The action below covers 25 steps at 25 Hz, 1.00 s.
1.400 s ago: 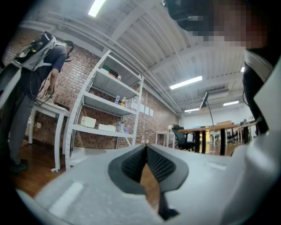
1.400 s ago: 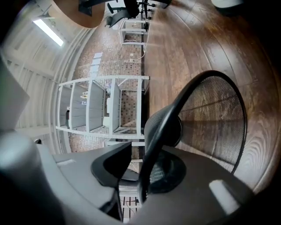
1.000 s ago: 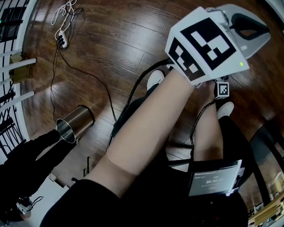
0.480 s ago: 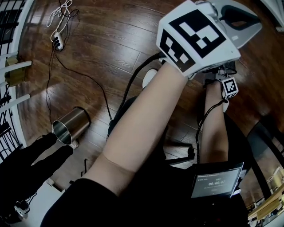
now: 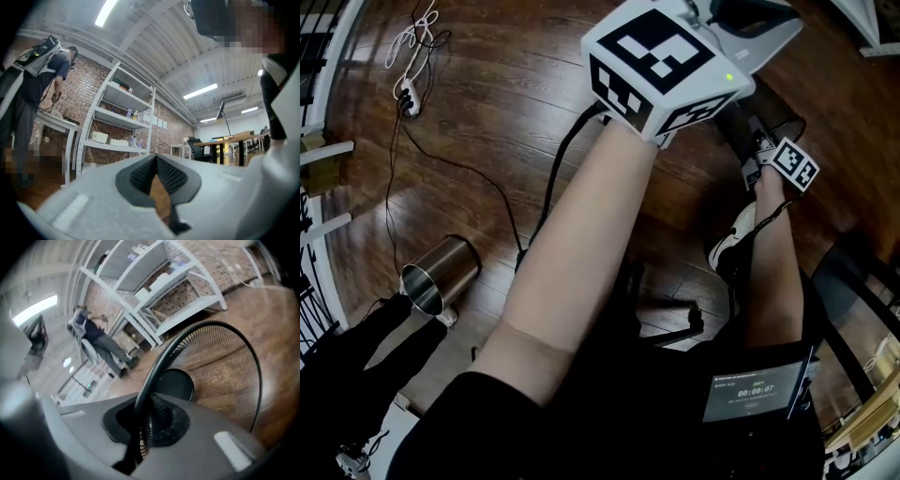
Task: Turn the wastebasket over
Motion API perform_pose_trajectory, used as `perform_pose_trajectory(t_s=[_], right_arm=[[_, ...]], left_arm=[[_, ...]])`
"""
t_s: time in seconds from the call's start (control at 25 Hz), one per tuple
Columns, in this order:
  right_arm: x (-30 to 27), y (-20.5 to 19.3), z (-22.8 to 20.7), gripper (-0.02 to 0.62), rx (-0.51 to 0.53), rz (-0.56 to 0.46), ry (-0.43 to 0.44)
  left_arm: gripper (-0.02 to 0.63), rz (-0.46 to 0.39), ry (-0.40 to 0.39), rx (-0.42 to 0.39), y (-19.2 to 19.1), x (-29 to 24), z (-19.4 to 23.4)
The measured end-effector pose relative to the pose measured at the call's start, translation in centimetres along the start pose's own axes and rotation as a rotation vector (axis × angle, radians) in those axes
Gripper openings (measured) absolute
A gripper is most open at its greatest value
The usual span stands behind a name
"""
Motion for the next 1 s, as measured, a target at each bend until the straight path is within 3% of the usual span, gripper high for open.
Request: perform_pose_trajectory(t_s=[0.2,0.32,0.6,0.68,0.84,1.0], right_arm=[[-2.2,-2.0,0.4,0.012,0.523,0.407,-0.068],[-3.5,-4.5,0.9,0.017,0.841,0.619,-0.065],[-4.3,-11.9,5.0,0.017,1.266,0.903,0.046],[-3.9,-13.4,4.8,0.017,1.339,0.945,0.063],[-3.7,-13.2,3.9,0.020,1.338,0.941,0.052],[-2.7,-11.9,4.5,0.115,1.378,0.955,0.065]], left_arm=[[0.000,0.004,0.003,0.000,-0.1,0.0,0.0],[0.000,-0.006,0.004,0.008,0.0,-0.1,0.3],[0.000,0.006,-0.002,0.007,-0.4,-0.4,0.1],[0.000,0.006,-0.003,0.005,-0.4,-0.3,0.0],[-0.001,0.002,0.003,0.007,-0.4,0.1,0.4],[0.000,0.004,0.004,0.004,-0.3,0.1,0.5]])
Point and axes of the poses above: the fingertips, and each gripper's own axes: x backward along the fingers, z to its left, y out of its top, the point moved 2 cm from there along x, backward along the fingers, and after that the axes turned 4 degrees about -z, right-handed, at the moved point
